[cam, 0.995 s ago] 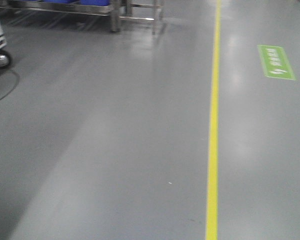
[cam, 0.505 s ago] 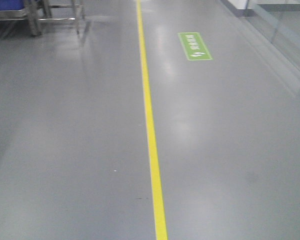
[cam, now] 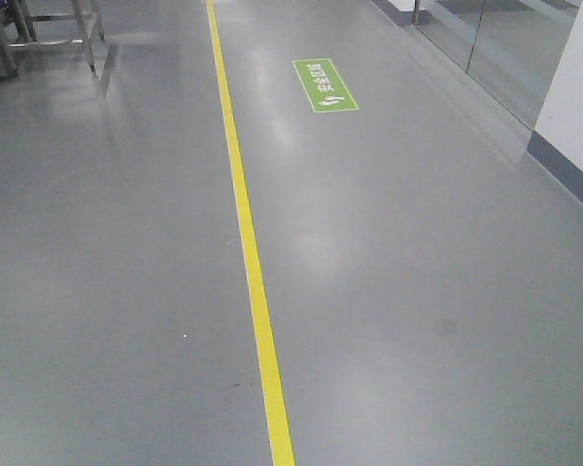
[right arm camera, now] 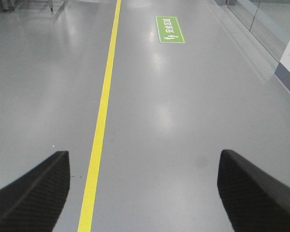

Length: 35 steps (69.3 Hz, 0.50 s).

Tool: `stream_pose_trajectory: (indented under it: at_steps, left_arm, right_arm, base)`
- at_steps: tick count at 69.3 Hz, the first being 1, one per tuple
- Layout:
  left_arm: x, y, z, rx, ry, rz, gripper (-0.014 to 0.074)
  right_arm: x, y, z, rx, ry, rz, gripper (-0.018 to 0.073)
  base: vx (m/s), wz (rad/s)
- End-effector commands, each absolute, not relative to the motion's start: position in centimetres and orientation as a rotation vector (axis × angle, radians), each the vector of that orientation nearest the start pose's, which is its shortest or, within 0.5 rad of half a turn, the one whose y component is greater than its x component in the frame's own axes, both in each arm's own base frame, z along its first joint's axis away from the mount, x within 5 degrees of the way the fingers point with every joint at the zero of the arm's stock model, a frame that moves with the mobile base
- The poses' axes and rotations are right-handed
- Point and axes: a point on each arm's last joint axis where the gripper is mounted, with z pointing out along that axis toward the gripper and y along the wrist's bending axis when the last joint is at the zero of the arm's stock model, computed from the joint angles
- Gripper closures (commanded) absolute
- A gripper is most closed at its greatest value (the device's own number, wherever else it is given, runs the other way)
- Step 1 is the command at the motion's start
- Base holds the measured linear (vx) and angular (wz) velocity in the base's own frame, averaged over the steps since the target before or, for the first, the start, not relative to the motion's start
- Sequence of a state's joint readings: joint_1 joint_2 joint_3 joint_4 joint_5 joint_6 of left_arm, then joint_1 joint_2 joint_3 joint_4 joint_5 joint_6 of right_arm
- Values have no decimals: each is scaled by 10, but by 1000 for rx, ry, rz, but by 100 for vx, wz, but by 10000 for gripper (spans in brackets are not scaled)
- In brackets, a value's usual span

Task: Move and align brake pads A on conveyor
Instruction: 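Drive back along the yellow floor line with both grippers empty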

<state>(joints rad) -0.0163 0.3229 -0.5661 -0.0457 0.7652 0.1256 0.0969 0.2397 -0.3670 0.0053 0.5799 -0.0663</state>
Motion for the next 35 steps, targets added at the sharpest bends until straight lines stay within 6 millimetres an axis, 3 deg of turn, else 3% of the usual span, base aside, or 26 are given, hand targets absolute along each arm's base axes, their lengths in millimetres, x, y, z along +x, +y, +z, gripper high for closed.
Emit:
stream_pose_trajectory:
  at_steps: [1, 35]
  left_arm:
    - [59, -5, 326, 126, 1919, 4, 42]
    - [59, -5, 326, 126, 1919, 4, 42]
  right_arm:
    - [62, 6, 283, -154, 1845, 9, -29]
    - [62, 6, 283, -154, 1845, 9, -29]
  base:
    - [6, -5]
    - [16, -3]
